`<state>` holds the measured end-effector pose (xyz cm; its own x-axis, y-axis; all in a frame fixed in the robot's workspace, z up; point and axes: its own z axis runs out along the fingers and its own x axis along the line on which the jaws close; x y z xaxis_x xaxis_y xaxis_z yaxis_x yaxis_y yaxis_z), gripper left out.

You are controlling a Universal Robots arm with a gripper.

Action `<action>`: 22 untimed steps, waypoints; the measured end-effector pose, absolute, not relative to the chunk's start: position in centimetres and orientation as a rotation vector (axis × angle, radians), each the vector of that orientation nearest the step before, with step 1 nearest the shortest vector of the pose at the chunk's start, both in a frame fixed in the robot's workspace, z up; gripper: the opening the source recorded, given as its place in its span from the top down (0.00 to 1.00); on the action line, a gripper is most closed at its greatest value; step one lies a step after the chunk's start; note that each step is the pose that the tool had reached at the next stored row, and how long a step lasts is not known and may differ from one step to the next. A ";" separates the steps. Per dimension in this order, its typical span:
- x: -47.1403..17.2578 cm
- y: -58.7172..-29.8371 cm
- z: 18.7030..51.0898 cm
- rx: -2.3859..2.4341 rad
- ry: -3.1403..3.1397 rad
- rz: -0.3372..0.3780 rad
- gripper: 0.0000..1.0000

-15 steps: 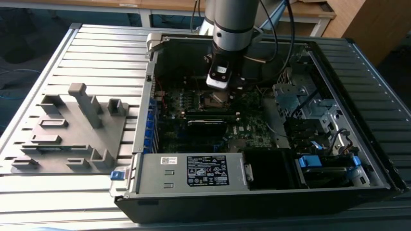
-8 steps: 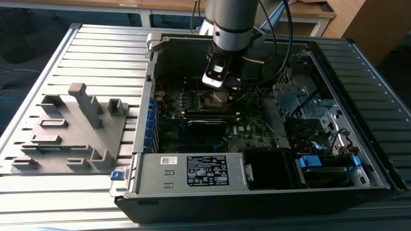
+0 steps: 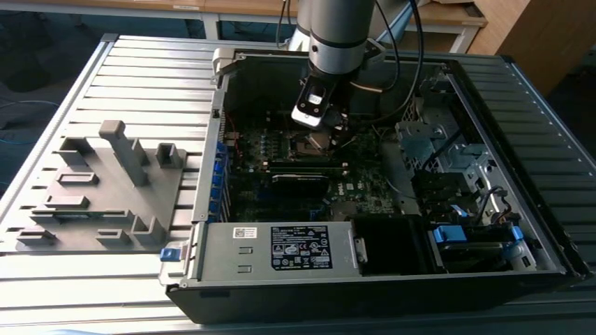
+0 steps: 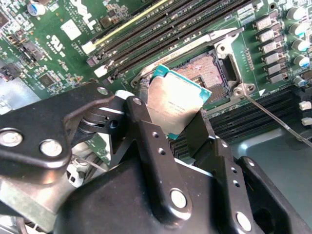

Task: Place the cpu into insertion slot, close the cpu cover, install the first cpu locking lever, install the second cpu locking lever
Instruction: 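Place the cpu into insertion slot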

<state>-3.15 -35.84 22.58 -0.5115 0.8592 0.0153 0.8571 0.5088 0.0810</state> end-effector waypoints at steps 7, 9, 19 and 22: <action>-3.2 -35.8 22.6 1.544 2.702 0.122 0.46; -3.2 -35.8 22.6 1.544 2.702 0.121 0.46; -4.1 -35.8 22.5 1.566 2.687 0.122 0.46; -4.1 -35.8 22.4 1.634 2.644 0.121 0.46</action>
